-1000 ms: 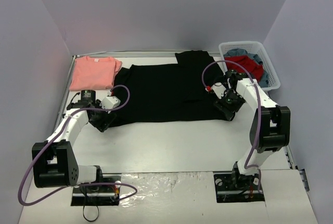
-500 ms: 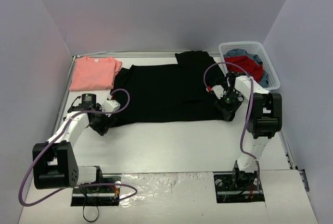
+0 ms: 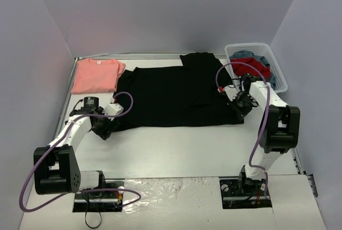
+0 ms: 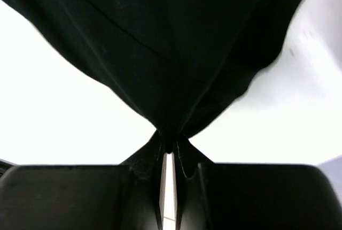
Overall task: Fold and stack the t-shirts
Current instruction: Fold the flattened tshirt in 1/3 of the way
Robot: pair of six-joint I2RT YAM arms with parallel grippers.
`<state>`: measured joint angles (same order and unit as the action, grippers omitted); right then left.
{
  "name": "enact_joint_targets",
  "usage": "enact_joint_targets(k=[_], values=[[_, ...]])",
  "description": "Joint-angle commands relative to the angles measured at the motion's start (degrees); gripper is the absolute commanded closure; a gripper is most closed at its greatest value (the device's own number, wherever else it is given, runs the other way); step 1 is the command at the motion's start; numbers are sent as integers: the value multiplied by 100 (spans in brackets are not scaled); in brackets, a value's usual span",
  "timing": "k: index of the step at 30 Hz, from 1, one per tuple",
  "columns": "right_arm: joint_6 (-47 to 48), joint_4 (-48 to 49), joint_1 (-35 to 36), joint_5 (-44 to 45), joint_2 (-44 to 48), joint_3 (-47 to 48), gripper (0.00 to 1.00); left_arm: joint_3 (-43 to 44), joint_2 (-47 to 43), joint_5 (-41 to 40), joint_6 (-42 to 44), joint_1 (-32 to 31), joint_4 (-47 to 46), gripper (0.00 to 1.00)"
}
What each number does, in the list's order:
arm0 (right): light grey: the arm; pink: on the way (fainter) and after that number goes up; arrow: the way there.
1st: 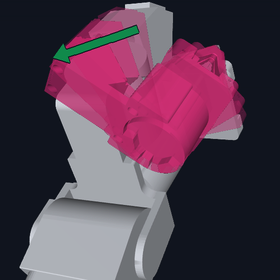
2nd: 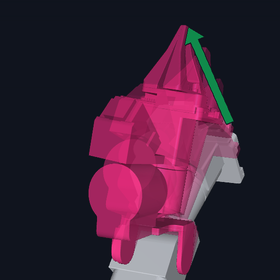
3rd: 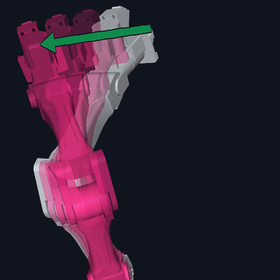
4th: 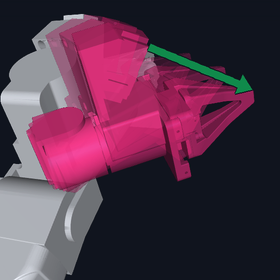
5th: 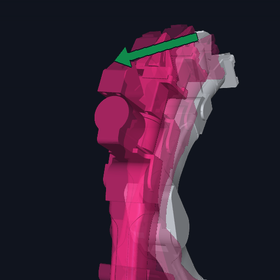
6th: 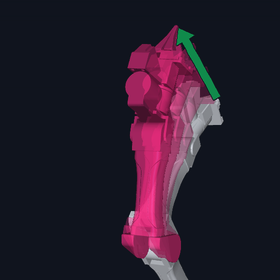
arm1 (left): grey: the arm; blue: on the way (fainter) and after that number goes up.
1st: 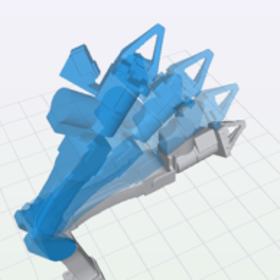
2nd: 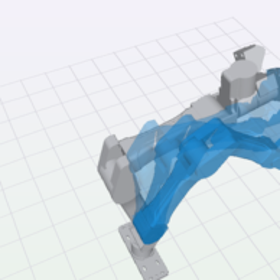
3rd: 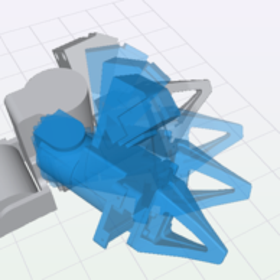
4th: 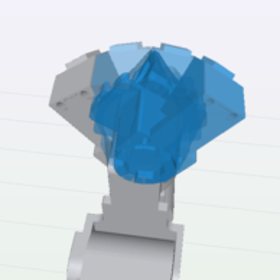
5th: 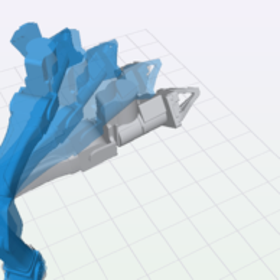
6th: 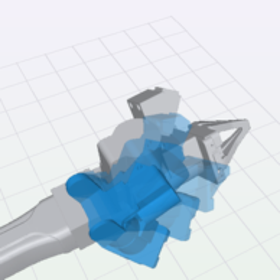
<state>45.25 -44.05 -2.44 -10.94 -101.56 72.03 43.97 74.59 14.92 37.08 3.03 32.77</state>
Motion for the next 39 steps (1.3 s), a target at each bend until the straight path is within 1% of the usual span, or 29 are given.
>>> enact_joint_targets(k=[1,3,7,12,15,17,18,23,28,30,34,36,37,39], values=[[247,-341,-274,40,558,-241,100,209,3,-24,-34,40,-25,35],[387,-323,-493,13,506,-391,100,209,12,-33,-43,40,-34,34],[449,-323,-775,-153,111,-409,100,227,-6,11,-34,40,1,34],[502,-297,-855,-321,-57,-374,100,174,73,-42,18,40,-8,34],[493,-288,-846,-365,-101,-365,100,191,100,72,97,22,80,31],[493,-271,-855,-356,-136,-383,100,270,100,178,194,22,220,30],[502,-271,-855,-356,-162,-383,100,323,100,422,247,22,316,29],[484,-227,-855,-374,-224,-409,100,770,266,1082,467,22,703,25],[484,-183,-864,-374,-259,-453,100,1131,802,1242,449,-82,871,25],[467,-174,-864,-365,-277,-470,100,1210,1056,1224,405,-118,862,27],[449,-139,-881,-356,-312,-497,100,1342,1426,1391,440,-241,1055,41],[449,-112,-890,-348,-338,-506,100,1360,1541,1348,458,-241,1091,43],[440,-95,-899,-339,-347,-514,100,1369,1567,1321,449,-424,1126,44],[432,-77,-908,-304,-391,-523,100,1369,1594,1303,467,-522,1170,46]])
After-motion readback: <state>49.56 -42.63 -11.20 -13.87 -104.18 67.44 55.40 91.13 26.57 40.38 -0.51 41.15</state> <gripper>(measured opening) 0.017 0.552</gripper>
